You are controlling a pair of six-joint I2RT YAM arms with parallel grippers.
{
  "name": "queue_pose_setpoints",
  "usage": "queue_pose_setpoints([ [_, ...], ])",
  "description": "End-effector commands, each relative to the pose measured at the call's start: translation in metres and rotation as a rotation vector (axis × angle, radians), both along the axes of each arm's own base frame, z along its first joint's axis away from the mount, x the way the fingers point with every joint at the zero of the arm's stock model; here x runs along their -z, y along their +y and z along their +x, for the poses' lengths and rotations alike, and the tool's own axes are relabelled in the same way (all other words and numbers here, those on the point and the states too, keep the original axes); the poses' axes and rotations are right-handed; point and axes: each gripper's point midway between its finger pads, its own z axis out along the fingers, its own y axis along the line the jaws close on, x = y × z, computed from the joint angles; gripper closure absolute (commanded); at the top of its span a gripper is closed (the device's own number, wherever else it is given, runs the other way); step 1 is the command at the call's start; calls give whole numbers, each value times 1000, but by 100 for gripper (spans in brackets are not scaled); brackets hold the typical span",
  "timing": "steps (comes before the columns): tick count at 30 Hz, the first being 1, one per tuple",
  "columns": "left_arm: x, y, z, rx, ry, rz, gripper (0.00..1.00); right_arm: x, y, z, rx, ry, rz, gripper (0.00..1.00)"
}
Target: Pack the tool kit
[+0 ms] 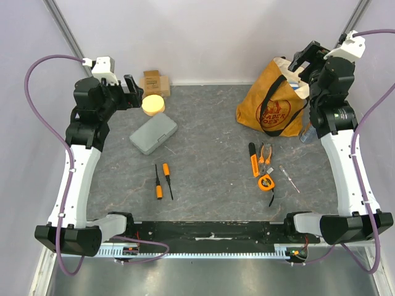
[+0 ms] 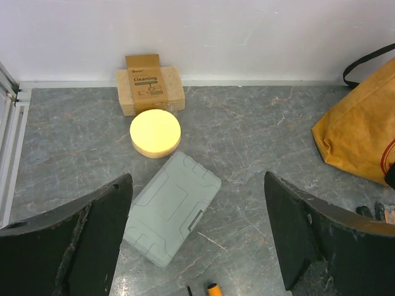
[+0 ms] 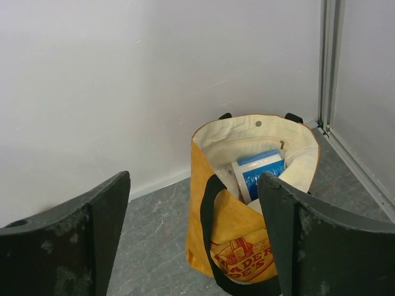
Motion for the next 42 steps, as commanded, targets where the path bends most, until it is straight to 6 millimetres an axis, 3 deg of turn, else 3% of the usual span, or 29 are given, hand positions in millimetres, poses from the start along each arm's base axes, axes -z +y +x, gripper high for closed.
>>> queue_pose_setpoints([
  [1, -8, -4, 1, 26, -37, 3, 7, -10, 7, -2, -44, -24, -1, 7],
  [6, 21, 1, 6, -3, 27, 13, 5, -1, 36, 3, -212, -6, -28, 2],
  [11, 75, 12, 25, -93, 188, 1, 3, 5, 87, 0, -487, -21, -59, 2],
  [14, 114, 17, 38, -137, 326, -37, 3, 18, 121, -3, -587, 8, -91, 2],
  [18, 168, 22, 56, -154, 490, -112, 5, 50, 183, -17, -734, 74, -154, 2],
  [21, 200, 22, 66, -151, 573, -140, 6, 85, 224, -31, -850, 137, -165, 2],
  [22, 208, 37, 69, -183, 590, -154, 6, 96, 237, -37, -894, 160, -170, 2],
  [26, 241, 45, 83, -129, 618, -178, 6, 146, 276, -53, -1004, 266, -199, 2],
  [30, 262, 39, 102, -23, 602, -152, 6, 184, 292, -57, -1034, 357, -220, 2],
  [34, 277, 27, 111, 76, 618, -164, 7, 209, 301, -57, -1052, 412, -233, 2],
  [38, 301, 23, 112, 85, 686, -198, 8, 232, 305, -54, -1045, 467, -235, 2],
  [42, 302, 12, 100, 68, 725, -308, 14, 249, 309, -52, -1037, 515, -195, 2],
])
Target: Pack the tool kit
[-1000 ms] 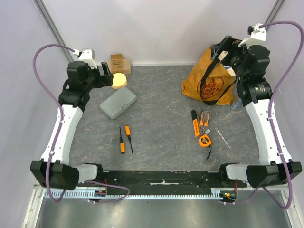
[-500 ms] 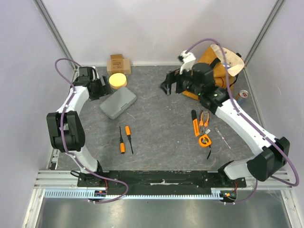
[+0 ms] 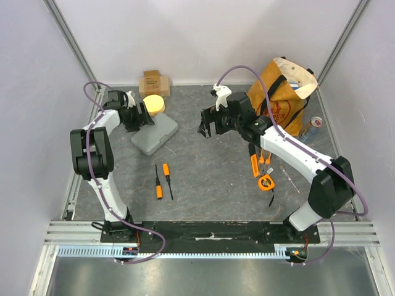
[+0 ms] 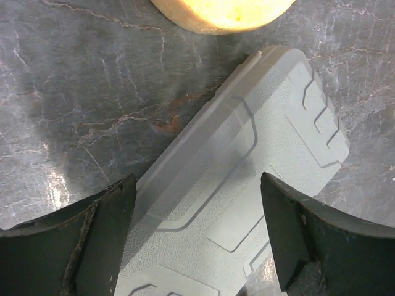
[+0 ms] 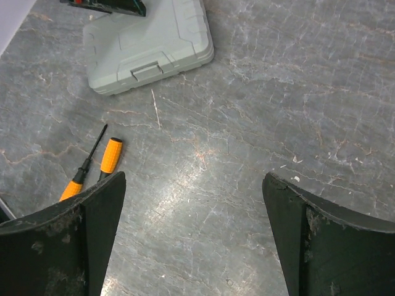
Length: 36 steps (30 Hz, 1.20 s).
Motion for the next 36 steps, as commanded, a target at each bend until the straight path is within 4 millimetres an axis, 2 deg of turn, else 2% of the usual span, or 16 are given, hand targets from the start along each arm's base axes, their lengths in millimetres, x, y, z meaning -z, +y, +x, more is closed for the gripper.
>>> queue_pose_setpoints([
  [1, -20, -19, 1, -12, -37, -121, 15, 17, 8, 3, 14, 41, 14, 2],
  [5, -20, -38, -18, -58, -7, -243, 18, 31, 13, 5, 31, 89, 32, 3],
  [10, -16, -65, -33, -49, 28, -301, 21, 54, 19, 12, 65, 162, 32, 7],
  [11, -16, -70, -35, -48, 37, -313, 21, 58, 21, 14, 77, 175, 35, 10],
  [12, -15, -76, -39, -63, 58, -325, 23, 73, 21, 18, 121, 221, 28, 17],
  [13, -15, -76, -40, -73, 61, -338, 23, 77, 21, 19, 133, 237, 26, 21],
  [14, -17, -95, -44, -33, 66, -353, 24, 85, 22, 21, 145, 256, 21, 26],
  [20, -16, -125, -58, 18, 103, -390, 29, 110, 26, 37, 230, 319, 2, 49],
  [23, -13, -129, -64, 20, 110, -379, 31, 118, 26, 45, 272, 331, -2, 53],
  [29, -12, -121, -63, 0, 86, -333, 31, 120, 28, 62, 312, 311, 26, 60],
  [34, -11, -122, -60, 2, 89, -337, 33, 127, 41, 76, 277, 316, 48, 62],
  [36, -10, -122, -61, 2, 93, -338, 38, 131, 47, 80, 266, 321, 49, 63],
])
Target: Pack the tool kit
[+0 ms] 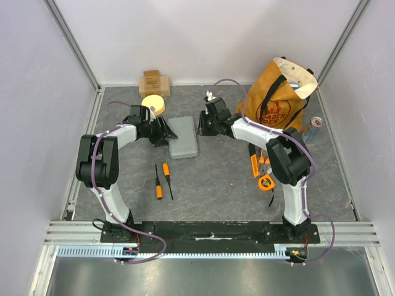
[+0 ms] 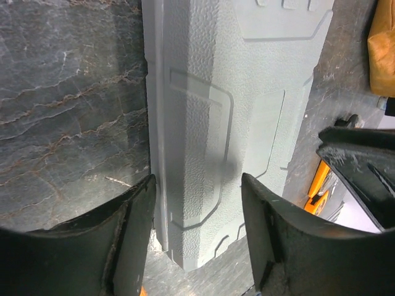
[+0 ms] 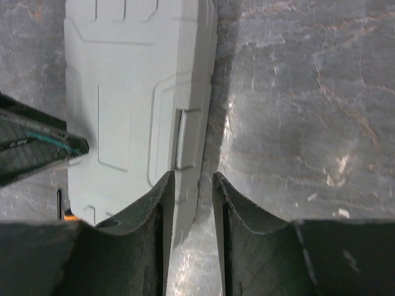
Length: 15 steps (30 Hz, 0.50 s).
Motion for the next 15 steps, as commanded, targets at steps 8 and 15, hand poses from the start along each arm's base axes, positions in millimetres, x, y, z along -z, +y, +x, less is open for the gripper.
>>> queue_pose_setpoints([
  [8, -8, 2, 2, 5, -16, 7, 52, 5, 21, 36, 9, -48, 26, 72],
  [15, 3, 4, -7, 34, 19, 33, 55, 16, 23, 35, -16, -35, 14, 73],
])
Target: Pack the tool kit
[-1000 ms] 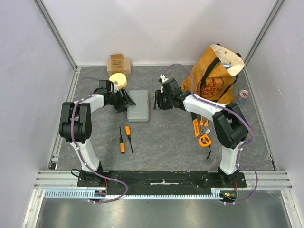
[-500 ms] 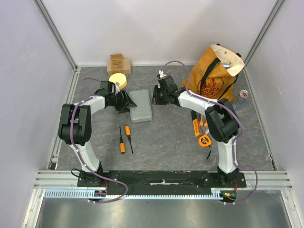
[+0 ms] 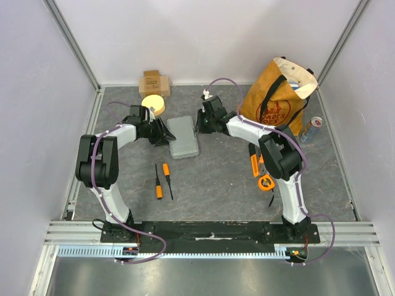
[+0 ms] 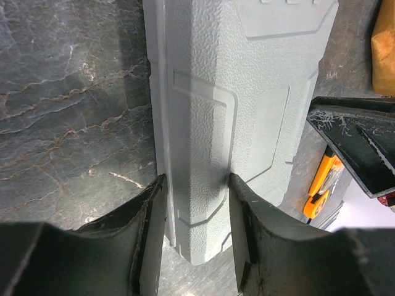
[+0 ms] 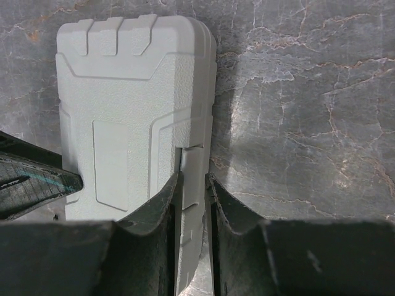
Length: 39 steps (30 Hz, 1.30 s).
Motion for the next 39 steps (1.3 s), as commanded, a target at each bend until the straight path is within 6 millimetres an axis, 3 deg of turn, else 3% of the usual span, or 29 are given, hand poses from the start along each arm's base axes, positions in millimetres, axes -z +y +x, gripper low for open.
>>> queue_pose_setpoints([
  [1, 3, 3, -4, 39, 6, 33, 55, 0, 5, 8, -19, -24, 7, 73],
  [7, 8, 4, -8, 58, 36, 50, 56, 20, -3, 1, -70, -16, -76, 73],
  [13, 18, 20, -19, 79, 136, 170, 58, 53, -54, 4, 2, -64, -406, 76],
  [18, 32, 47, -34, 100, 239, 331, 61, 50, -106, 10, 153, -102, -638, 76],
  [25, 46, 54, -43, 107, 293, 369, 65, 35, -144, 21, 294, -97, -730, 77],
  [27, 42, 47, -40, 117, 272, 332, 65, 23, -140, 25, 276, -100, -665, 77],
  [29, 37, 41, -35, 128, 249, 300, 63, 3, -123, 30, 224, -139, -570, 74],
  [33, 28, 36, -24, 128, 219, 283, 61, -39, -77, 29, 97, -185, -339, 59],
  [35, 25, 36, -20, 131, 205, 275, 60, -51, -62, 27, 54, -189, -262, 51],
  [39, 25, 32, -19, 151, 196, 271, 60, -56, -28, 14, -85, -162, -116, 36],
])
